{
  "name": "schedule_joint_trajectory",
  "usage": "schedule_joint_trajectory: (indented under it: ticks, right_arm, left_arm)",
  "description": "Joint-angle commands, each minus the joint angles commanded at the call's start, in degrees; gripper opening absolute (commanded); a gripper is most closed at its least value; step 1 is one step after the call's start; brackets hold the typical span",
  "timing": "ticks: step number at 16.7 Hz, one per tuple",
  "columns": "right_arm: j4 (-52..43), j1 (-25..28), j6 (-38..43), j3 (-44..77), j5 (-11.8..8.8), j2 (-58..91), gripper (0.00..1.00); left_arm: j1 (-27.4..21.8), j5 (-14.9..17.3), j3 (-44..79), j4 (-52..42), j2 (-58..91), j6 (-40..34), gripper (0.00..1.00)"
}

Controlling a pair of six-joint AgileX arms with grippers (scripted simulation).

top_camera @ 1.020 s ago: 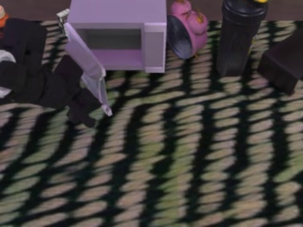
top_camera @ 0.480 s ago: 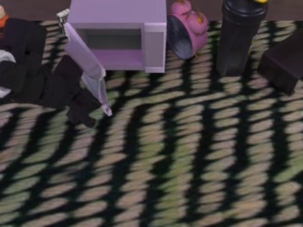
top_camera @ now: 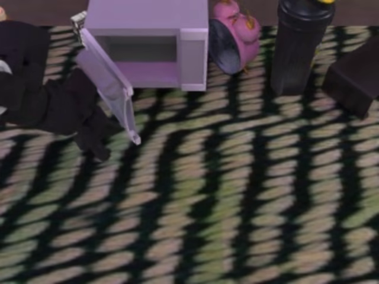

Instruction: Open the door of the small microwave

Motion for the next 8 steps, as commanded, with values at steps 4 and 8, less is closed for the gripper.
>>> schedule_joint_trajectory:
  ticks: [4, 8]
  right_arm:
    - [0.0, 0.0, 0.0, 0.0, 0.0, 0.0, 1.0]
    - [0.0, 0.0, 0.0, 0.0, 0.0, 0.0, 1.0]
  left_arm:
    - [0.0, 0.0, 0.0, 0.0, 0.0, 0.0, 0.0]
    - [0.0, 0.0, 0.0, 0.0, 0.0, 0.0, 0.0]
